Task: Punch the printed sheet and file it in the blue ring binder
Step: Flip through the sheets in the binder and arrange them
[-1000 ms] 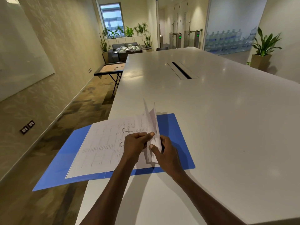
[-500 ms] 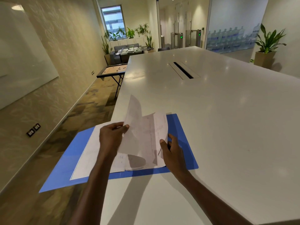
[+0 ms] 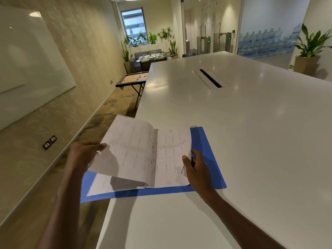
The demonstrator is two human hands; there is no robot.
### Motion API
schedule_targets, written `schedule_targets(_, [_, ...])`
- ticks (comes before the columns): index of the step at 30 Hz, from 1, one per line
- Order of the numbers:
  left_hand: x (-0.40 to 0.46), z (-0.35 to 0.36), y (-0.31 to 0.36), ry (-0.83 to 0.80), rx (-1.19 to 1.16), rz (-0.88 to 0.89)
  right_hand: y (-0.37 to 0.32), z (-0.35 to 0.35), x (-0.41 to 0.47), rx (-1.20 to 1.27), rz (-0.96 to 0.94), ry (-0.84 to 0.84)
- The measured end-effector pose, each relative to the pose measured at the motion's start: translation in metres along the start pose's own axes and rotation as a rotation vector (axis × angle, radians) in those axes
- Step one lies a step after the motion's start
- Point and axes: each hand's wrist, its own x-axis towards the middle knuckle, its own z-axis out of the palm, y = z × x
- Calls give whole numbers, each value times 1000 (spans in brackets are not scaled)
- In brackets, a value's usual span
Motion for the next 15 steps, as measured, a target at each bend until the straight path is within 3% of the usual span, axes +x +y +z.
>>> schedule_targets(9, [35, 3, -47, 89, 368, -139, 1, -1, 0, 23, 17, -14])
schedule_targets(15, [49, 15, -79, 225, 646, -32, 1, -1, 1, 41, 19, -17])
